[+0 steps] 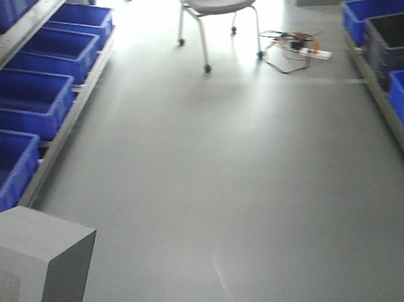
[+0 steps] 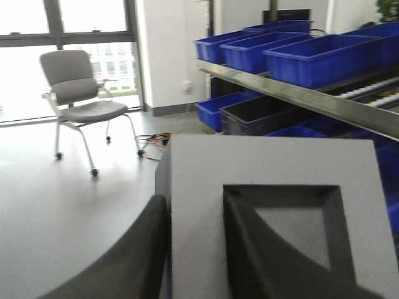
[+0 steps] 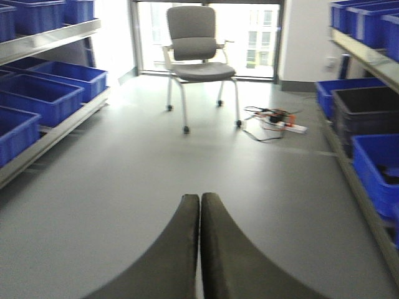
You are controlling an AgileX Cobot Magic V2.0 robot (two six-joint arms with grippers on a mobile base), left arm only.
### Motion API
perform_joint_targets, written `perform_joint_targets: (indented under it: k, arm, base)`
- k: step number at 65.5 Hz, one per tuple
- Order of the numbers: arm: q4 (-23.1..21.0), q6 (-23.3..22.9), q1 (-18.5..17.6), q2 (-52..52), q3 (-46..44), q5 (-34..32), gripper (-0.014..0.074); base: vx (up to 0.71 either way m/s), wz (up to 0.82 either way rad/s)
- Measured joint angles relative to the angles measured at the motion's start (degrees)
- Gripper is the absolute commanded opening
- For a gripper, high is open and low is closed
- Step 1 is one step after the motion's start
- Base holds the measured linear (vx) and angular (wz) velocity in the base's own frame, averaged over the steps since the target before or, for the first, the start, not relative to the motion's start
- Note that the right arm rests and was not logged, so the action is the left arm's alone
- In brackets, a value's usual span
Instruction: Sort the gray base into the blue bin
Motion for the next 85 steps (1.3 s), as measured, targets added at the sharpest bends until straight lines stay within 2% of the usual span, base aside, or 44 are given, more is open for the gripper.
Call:
perform_joint_targets:
  k: [45, 85]
  arm:
    - [0.0, 0.0, 0.0, 0.0, 0.0, 0.0, -0.0006]
    - [0.0, 0.0, 0.0, 0.0, 0.0, 0.0, -0.0006]
  base:
    - [0.22, 0.87]
    - [0.09, 0.82]
